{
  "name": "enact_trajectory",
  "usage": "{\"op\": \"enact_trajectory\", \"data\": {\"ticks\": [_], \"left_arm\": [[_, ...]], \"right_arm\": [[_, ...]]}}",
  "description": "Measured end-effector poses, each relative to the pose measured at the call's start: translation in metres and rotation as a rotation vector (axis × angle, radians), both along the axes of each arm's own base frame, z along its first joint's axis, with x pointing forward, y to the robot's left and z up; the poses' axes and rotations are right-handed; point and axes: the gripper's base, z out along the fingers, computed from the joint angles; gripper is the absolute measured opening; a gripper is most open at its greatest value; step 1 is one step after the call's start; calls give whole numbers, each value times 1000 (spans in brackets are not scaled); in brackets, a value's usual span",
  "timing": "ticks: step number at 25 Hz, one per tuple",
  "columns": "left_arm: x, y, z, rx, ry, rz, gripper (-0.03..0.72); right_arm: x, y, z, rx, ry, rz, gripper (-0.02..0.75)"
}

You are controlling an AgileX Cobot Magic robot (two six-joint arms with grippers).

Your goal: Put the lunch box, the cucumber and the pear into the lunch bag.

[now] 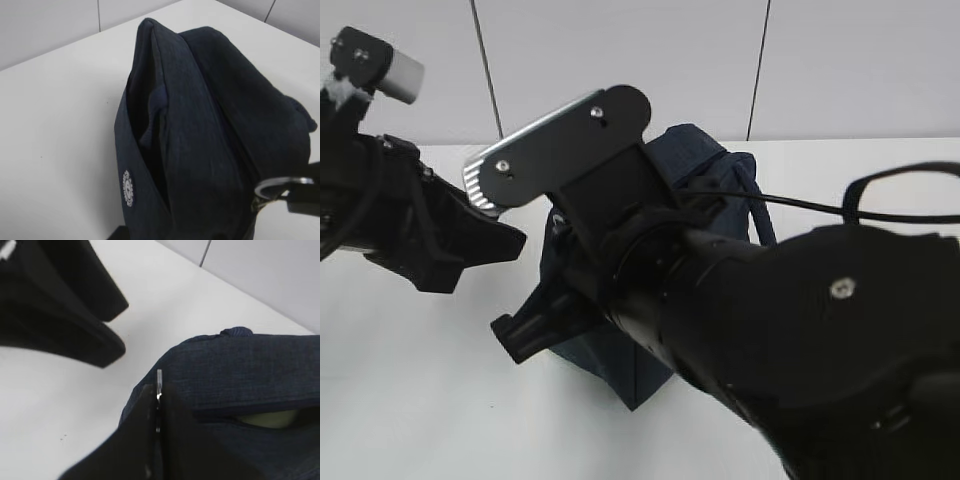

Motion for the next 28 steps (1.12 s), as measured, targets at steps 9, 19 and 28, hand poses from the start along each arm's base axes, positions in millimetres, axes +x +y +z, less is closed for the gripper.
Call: {"op": "enact_trajectory", "data": {"ticks": [9, 19, 28], "left_arm": [[16, -16, -45, -22, 110, -130, 411], [20, -32, -67, -61, 162, -168, 24], [15, -29, -79, -52, 202, -132, -6]], "right_arm": [[2, 3, 8, -5, 3, -6, 6], [2, 4, 7, 2, 19, -2, 6], [26, -6, 24, 34, 16, -95, 6]]}}
